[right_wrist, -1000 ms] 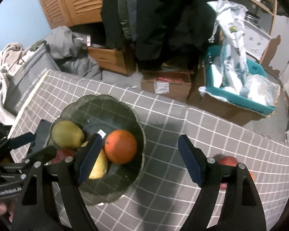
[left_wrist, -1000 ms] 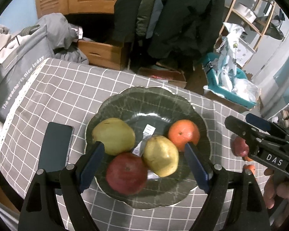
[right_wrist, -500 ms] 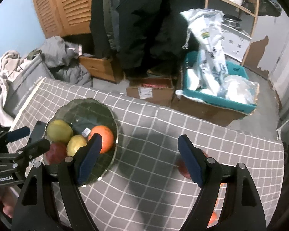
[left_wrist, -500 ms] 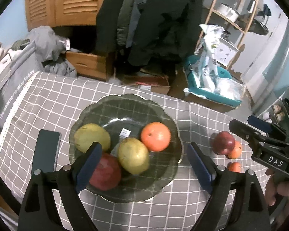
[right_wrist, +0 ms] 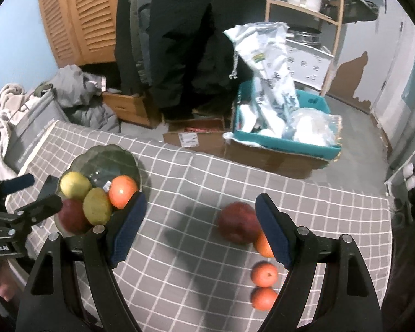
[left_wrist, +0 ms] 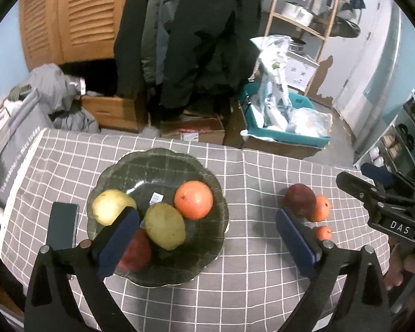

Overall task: Organize fruits
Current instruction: 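Lower the left tool toward the red apple while the right tool approaches an orange, then close the right tool on the orange while the left tool grasps the red apple, then lift the red apple and orange with both tools and carry them toward the bowl, then lower the held apple and orange over the green bowl with both tools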

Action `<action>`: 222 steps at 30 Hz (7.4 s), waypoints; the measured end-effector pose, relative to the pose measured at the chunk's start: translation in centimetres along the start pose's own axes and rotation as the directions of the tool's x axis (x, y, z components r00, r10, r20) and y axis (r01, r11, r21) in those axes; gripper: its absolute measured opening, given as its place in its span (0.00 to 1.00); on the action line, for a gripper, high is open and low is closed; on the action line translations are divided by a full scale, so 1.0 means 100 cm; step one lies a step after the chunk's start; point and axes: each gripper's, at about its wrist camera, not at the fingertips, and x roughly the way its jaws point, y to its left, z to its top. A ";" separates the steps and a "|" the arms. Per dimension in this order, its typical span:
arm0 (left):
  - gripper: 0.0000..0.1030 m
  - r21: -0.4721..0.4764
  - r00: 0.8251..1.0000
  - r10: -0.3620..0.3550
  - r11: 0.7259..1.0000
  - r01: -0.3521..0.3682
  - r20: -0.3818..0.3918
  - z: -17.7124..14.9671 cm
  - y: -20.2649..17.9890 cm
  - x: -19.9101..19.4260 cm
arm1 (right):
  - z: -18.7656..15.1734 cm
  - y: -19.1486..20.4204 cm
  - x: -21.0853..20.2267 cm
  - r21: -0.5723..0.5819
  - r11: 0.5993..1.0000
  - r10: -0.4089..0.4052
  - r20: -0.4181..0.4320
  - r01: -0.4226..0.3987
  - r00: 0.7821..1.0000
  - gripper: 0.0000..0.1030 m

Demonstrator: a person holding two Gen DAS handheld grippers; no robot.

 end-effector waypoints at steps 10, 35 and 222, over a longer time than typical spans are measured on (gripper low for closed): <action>0.98 0.075 1.000 -0.020 0.997 0.021 -0.010 0.001 -0.040 0.000 | -0.017 -0.040 -0.021 0.035 0.998 -0.050 0.022 0.049 0.999 0.82; 0.98 0.204 0.986 -0.005 0.978 0.040 -0.168 -0.018 -0.122 0.079 | -0.070 -0.124 0.024 0.159 0.984 -0.055 -0.134 0.076 0.989 0.82; 0.73 -0.034 0.996 0.022 0.999 -0.019 0.090 0.007 0.041 -0.009 | 0.023 0.064 0.003 -0.078 0.990 0.123 0.106 -0.115 0.987 0.61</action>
